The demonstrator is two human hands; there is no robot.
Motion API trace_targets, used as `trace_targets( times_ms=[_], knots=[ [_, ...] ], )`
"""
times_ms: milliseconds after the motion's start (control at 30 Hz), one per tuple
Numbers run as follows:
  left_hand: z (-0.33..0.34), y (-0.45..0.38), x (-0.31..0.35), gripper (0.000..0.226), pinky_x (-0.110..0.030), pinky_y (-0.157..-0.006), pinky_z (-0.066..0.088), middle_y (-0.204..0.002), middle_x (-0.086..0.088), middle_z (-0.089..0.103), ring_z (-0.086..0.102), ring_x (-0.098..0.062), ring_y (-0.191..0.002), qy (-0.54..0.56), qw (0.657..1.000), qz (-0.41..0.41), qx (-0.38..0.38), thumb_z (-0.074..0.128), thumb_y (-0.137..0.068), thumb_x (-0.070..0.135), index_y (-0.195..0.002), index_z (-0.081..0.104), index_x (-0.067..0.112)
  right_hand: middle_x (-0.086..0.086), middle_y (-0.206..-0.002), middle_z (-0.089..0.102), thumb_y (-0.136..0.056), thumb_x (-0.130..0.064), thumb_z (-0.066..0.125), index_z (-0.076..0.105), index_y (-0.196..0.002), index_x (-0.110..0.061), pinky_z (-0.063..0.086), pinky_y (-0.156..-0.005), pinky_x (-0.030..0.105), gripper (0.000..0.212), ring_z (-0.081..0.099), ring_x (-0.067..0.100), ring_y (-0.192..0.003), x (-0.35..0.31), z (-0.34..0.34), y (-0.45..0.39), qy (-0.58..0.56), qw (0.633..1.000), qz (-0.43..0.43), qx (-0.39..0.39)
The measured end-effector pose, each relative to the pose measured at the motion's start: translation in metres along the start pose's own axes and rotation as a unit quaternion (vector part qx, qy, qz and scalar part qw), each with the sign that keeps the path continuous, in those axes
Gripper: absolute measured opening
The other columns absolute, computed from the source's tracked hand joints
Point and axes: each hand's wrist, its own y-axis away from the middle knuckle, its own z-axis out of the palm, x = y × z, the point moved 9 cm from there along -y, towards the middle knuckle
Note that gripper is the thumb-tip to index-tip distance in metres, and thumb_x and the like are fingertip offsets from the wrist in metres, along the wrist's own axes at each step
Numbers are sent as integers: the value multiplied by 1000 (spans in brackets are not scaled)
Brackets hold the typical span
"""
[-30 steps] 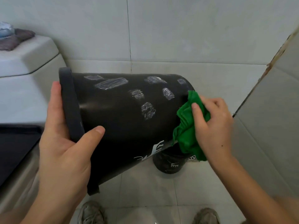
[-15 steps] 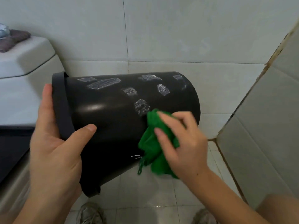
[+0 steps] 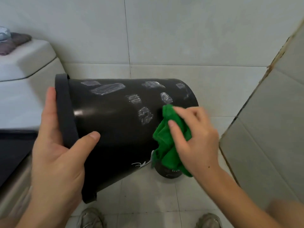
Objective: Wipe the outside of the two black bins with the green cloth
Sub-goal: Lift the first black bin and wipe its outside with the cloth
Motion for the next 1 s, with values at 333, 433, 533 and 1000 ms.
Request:
trace_targets(
  times_ms=[333, 433, 533, 1000],
  knots=[
    [23, 6, 8, 85, -65, -102, 40, -133, 25, 58, 58, -16, -124, -12, 999, 37, -16, 60, -83, -3, -143, 33, 52, 6, -97, 62, -97, -34, 57, 63, -119, -18, 52, -60, 25, 28, 59, 13, -79, -47, 8, 24, -25, 990, -138, -28],
    [6, 0, -7, 82, -63, -96, 44, -134, 22, 57, 58, -21, -124, -14, 1000, 4, 8, 63, -87, 4, -137, 34, 61, 1, -97, 60, -92, -40, 59, 70, -115, -14, 48, -71, 17, 36, 56, 7, -82, -11, -4, 2, -38, 999, -14, 0],
    [1, -3, -11, 78, -61, -96, 45, -136, 21, 55, 57, -19, -124, -4, 1000, -11, 9, 71, -82, 20, -137, 35, 61, -7, -99, 58, -86, -47, 59, 68, -116, -21, 38, -79, 3, 41, 53, -4, -90, 10, -15, -11, -73, 995, 74, 0],
    [4, -6, -8, 78, -52, -94, 52, -123, 29, 61, 63, -6, -112, -69, 996, 3, 48, 55, -91, -2, -143, 31, 51, 6, -99, 76, -78, 8, 67, 56, -135, -18, 60, -67, 31, 63, 74, 24, -87, 39, 16, 23, -437, 756, 448, -190]
  ],
)
